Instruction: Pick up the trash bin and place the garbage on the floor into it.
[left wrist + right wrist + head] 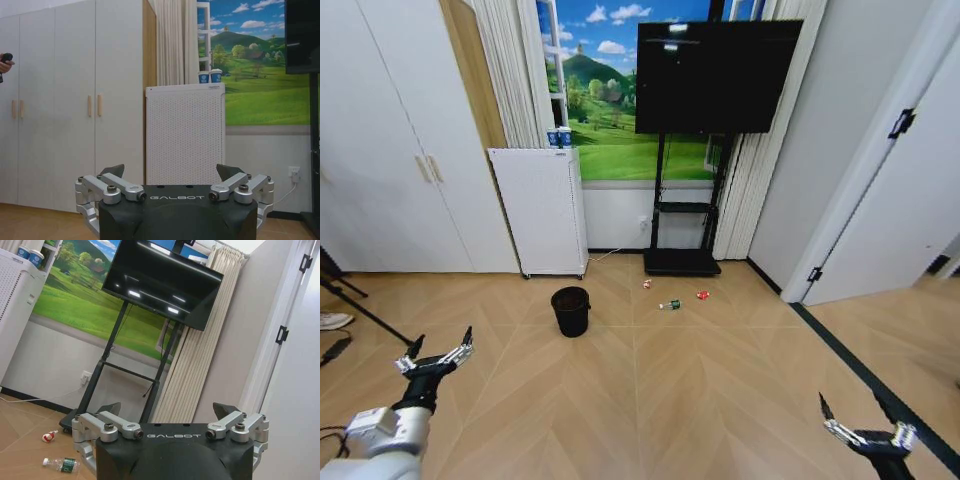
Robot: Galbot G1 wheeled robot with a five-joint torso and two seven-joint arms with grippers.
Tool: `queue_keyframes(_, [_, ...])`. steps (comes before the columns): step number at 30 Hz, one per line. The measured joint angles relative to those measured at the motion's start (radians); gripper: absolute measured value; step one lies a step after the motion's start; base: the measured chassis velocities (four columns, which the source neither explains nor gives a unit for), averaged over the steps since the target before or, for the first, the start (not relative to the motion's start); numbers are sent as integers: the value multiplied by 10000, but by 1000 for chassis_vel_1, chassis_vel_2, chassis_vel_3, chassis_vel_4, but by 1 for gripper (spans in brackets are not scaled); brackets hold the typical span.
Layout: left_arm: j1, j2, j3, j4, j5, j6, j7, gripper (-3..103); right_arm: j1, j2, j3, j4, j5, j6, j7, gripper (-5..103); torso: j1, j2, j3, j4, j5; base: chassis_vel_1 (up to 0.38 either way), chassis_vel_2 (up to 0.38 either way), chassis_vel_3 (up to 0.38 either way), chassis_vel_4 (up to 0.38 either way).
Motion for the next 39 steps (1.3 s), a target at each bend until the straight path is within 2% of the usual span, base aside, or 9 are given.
queue_keyframes(14, [0,0,-3,1,0,1,-6,100,0,0,0,0,0,1,0,100,3,-1,0,-8,-17,-331,334,326,-321])
queue_keyframes(17, [-1,1,-2,-1,0,1,-1,100,2,-1,-1,0,0,0,-1,100,5,-3,1,3,18,-365,356,361,-379])
queue_keyframes(20, [-1,1,-2,0,0,1,-1,100,0,0,0,1,0,1,-1,100,5,-2,0,-13,-21,-348,345,378,-356])
queue_keyframes(23, [-1,1,-4,-1,0,1,-4,100,1,-1,0,1,-1,0,-2,100,3,-2,-1,4,25,-311,336,335,-341])
queue_keyframes(27, [-1,1,2,1,0,2,4,100,-1,0,5,1,0,1,0,100,3,-2,0,-11,-29,-315,297,316,-301])
queue_keyframes(29, [-1,1,0,-2,0,2,3,100,2,0,2,0,0,1,0,100,3,-3,0,2,25,-274,283,283,-290])
queue_keyframes(32, [0,1,1,0,0,1,0,100,-1,0,2,1,0,1,0,100,2,-2,0,-7,-25,-264,264,254,-250])
queue_keyframes(37, [-2,2,-3,-3,1,1,0,100,0,1,-1,1,0,0,-1,100,0,-1,-1,-1,27,-230,215,214,-252])
queue_keyframes(39, [-1,1,1,0,0,1,0,100,0,-1,1,2,-1,1,0,100,3,-1,2,-5,-23,-177,205,170,-159])
